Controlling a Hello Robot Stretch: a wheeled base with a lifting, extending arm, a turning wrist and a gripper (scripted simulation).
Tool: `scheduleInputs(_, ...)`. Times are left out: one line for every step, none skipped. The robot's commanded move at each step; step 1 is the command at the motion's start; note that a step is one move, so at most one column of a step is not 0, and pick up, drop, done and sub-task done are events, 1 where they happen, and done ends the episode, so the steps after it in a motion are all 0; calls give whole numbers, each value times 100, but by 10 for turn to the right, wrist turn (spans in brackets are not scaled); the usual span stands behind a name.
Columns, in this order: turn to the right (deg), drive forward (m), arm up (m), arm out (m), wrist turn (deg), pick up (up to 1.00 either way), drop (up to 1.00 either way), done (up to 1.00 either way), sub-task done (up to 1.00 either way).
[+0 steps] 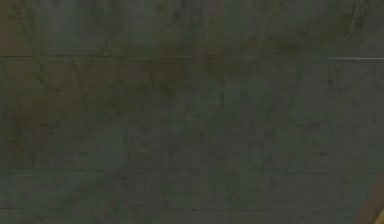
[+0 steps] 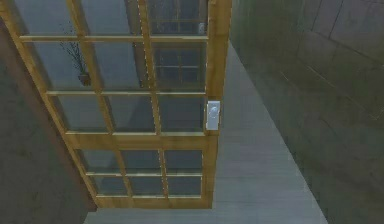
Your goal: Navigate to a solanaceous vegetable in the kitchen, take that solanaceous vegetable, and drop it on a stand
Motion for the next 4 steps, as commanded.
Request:
scheduleInputs(-450,0,0,0,0,0,0,0,0)
scheduleInputs(-390,0,0,0,0,0,0,0,0)
scheduleInputs(0,100,0,0,0,0,0,0,0)
scheduleInputs(-30,0,0,0,0,0,0,0,0)
